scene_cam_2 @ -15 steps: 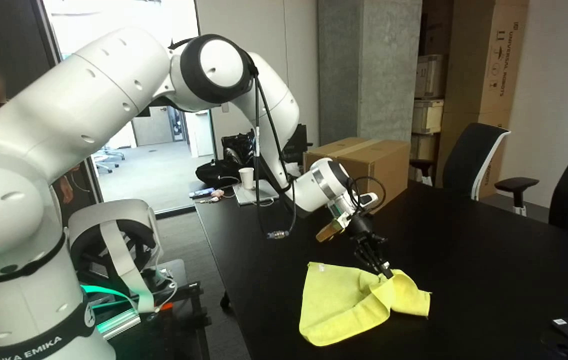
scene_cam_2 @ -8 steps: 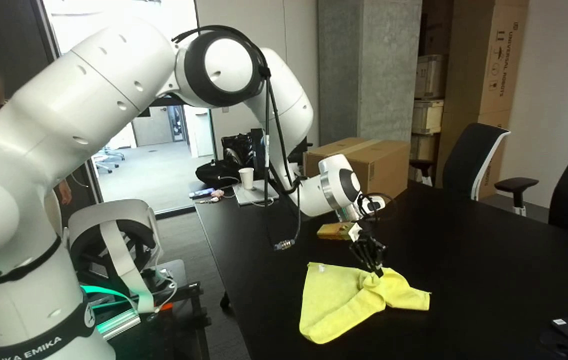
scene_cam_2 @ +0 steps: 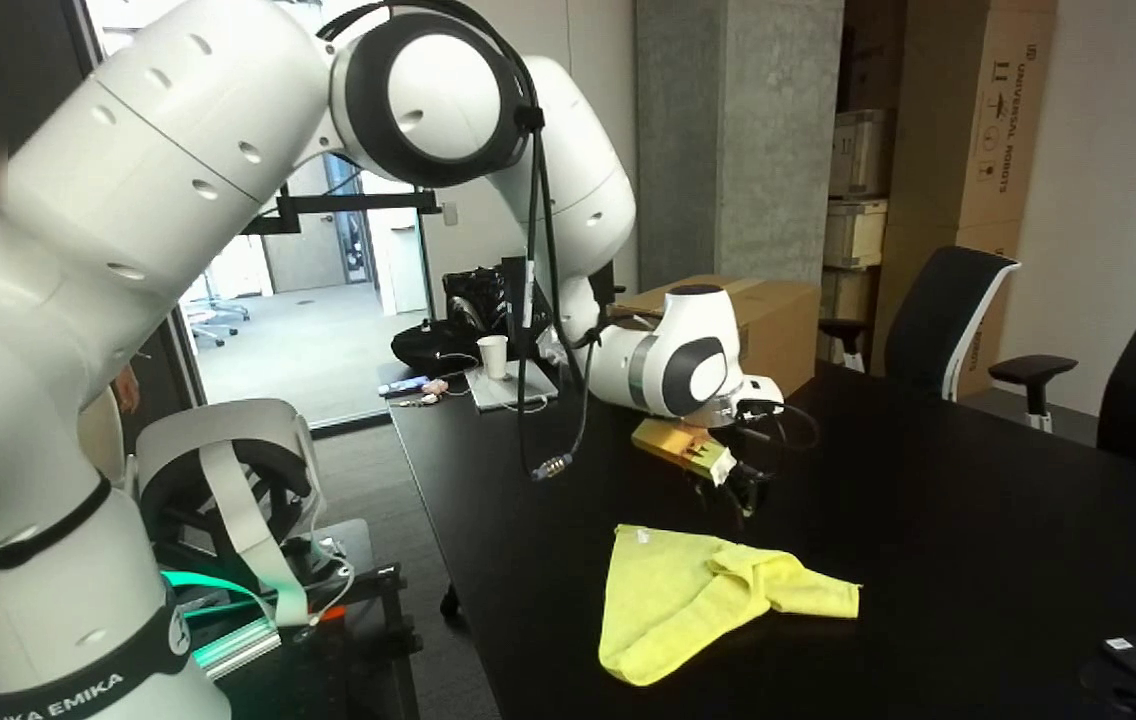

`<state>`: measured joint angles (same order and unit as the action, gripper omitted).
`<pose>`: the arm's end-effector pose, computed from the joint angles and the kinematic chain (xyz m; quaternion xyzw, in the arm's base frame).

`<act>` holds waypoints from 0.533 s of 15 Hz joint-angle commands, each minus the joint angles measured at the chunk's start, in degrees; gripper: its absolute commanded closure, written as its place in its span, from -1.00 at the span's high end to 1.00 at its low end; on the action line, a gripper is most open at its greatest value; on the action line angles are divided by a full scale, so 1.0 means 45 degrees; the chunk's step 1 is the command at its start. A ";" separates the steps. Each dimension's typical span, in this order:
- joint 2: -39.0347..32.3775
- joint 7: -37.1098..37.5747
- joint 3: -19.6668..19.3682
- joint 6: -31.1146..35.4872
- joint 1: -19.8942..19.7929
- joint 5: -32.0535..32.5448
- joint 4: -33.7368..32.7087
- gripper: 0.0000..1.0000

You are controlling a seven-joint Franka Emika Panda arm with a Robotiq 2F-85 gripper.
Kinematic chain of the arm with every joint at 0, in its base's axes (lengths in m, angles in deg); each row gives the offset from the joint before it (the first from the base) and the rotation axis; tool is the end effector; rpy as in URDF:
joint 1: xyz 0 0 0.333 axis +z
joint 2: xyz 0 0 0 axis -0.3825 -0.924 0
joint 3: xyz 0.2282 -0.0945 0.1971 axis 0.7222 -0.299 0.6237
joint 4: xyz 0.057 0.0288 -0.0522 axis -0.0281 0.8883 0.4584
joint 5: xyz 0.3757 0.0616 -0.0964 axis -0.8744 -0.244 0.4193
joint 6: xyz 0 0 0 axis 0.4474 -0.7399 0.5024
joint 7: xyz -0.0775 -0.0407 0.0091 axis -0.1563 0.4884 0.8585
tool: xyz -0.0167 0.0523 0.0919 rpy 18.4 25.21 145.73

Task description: Fold the cloth

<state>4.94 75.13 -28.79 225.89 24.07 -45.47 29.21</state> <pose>0.6531 0.1070 0.1197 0.9867 0.1313 0.0941 0.0170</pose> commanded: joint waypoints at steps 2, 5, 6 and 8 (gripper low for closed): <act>0.1628 -0.2617 0.0853 -0.0645 -0.0801 -0.2079 0.1925 1.00; 0.2183 -0.3336 0.0592 -0.1848 -0.0723 -0.2572 0.2813 1.00; 0.2382 -0.3312 0.0397 -0.2142 -0.0574 -0.2553 0.3094 1.00; 0.2441 -0.3409 0.0201 -0.2507 -0.0452 -0.2502 0.3470 1.00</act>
<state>12.75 61.94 -26.50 216.87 21.05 -55.40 40.47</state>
